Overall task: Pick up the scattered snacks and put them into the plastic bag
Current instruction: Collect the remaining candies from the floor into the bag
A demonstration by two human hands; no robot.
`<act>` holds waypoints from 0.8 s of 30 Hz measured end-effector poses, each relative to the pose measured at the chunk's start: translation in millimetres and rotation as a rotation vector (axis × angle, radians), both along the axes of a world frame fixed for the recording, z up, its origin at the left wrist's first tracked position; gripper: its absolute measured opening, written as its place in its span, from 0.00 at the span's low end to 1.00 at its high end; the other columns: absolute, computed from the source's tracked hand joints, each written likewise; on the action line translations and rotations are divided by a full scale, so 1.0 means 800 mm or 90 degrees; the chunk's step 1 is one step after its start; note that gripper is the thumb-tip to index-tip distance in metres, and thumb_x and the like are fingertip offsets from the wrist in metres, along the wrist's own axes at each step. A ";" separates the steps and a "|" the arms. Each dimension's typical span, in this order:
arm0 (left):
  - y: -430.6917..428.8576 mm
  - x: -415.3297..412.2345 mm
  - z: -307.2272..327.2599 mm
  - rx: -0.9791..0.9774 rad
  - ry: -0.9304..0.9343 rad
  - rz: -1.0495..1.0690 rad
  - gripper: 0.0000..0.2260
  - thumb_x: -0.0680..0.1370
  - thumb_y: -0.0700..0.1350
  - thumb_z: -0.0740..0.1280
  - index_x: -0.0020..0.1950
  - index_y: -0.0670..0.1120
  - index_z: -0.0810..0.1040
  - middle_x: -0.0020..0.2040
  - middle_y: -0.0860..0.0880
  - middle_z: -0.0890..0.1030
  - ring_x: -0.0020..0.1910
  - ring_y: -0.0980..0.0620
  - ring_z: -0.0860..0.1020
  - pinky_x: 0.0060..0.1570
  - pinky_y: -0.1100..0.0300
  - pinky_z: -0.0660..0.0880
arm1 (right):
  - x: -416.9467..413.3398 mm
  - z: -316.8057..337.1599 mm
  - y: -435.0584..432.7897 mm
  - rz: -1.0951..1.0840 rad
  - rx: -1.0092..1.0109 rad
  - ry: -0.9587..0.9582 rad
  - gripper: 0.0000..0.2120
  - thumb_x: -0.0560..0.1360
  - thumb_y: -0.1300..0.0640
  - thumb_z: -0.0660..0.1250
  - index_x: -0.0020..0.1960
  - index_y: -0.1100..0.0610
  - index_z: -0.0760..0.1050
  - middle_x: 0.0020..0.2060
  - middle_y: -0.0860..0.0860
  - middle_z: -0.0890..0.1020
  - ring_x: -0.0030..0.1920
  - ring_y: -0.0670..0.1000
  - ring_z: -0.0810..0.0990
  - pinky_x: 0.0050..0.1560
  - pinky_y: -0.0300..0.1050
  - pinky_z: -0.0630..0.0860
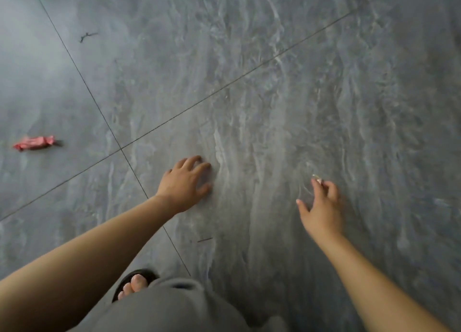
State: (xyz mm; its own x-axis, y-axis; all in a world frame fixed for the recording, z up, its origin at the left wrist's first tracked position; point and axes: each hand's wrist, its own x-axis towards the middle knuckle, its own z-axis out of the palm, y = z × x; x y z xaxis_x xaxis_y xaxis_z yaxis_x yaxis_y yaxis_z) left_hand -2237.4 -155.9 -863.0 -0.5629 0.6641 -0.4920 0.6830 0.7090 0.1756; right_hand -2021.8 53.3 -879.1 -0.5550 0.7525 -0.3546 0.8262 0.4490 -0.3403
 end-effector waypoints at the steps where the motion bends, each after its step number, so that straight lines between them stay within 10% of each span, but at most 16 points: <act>1: -0.008 0.002 -0.007 -0.007 -0.011 -0.003 0.28 0.77 0.60 0.57 0.75 0.55 0.55 0.77 0.48 0.54 0.74 0.44 0.54 0.67 0.43 0.63 | -0.002 -0.001 -0.006 0.031 -0.011 0.020 0.28 0.69 0.59 0.70 0.67 0.57 0.67 0.63 0.61 0.68 0.59 0.63 0.69 0.61 0.53 0.67; 14: -0.026 0.021 -0.022 -0.020 0.015 0.006 0.33 0.76 0.64 0.55 0.76 0.57 0.46 0.78 0.50 0.44 0.76 0.46 0.47 0.70 0.46 0.56 | -0.044 -0.005 -0.045 0.123 -0.098 0.124 0.15 0.70 0.62 0.68 0.56 0.55 0.74 0.50 0.54 0.75 0.50 0.57 0.76 0.50 0.46 0.71; 24: -0.114 -0.025 0.084 -0.025 0.064 0.194 0.29 0.76 0.64 0.56 0.73 0.53 0.58 0.71 0.49 0.67 0.68 0.46 0.67 0.61 0.48 0.69 | -0.179 0.071 -0.125 0.315 -0.190 0.293 0.18 0.72 0.62 0.66 0.62 0.57 0.71 0.53 0.55 0.76 0.51 0.53 0.76 0.54 0.43 0.70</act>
State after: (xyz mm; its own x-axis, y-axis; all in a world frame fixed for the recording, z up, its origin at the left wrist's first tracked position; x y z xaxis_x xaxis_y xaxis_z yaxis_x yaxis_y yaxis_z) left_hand -2257.5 -246.8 -795.8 -0.7799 0.4393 -0.4458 0.4513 0.8883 0.0857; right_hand -2164.7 -46.7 -822.2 -0.9465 0.2835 -0.1542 0.2950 0.5664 -0.7695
